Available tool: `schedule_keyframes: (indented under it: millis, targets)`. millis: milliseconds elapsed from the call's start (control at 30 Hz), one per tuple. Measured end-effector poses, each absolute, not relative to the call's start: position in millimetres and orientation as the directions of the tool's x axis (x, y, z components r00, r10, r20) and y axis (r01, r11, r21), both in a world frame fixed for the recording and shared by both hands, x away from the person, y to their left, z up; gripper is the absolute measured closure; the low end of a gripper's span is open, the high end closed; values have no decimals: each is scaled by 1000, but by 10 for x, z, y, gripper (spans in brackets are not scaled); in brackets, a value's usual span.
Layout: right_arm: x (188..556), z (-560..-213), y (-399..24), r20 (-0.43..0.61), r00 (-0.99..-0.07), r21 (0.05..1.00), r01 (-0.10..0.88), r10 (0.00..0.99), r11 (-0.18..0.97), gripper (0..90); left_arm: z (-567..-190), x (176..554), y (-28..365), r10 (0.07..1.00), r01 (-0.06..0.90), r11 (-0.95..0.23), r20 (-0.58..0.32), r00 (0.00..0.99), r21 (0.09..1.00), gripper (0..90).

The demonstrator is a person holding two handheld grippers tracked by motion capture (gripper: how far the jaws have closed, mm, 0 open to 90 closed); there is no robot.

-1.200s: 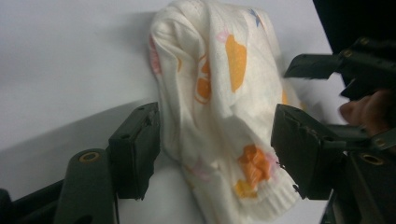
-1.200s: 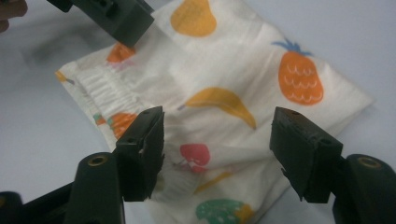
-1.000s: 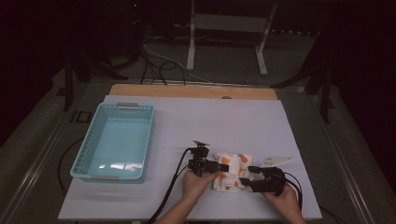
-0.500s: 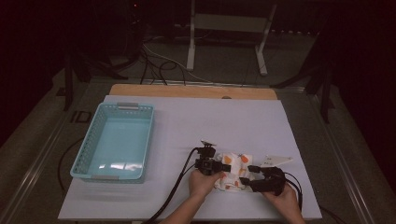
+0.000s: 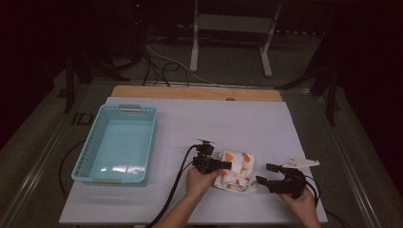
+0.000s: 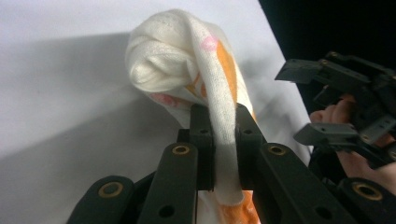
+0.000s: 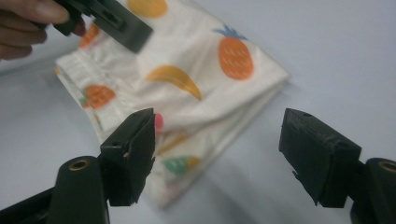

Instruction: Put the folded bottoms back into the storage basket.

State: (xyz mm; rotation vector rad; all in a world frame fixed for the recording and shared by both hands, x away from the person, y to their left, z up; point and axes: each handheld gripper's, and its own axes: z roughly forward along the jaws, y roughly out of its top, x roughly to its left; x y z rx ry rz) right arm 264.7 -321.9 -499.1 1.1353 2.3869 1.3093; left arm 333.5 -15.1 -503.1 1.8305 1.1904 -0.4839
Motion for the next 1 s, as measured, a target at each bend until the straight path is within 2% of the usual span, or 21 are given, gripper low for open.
schedule_keyframes:
  millis: [467,1000]
  targets:
    - [2602,-4967,-3272,169,-672,788,532,721,311,220,-4717,3366,70,477,840,-169,-704,527,515,832]
    - [2599,-4951,-3268,161,-656,791,533,737,301,169,-4336,3364,425,476,806,-161,-670,569,570,832]
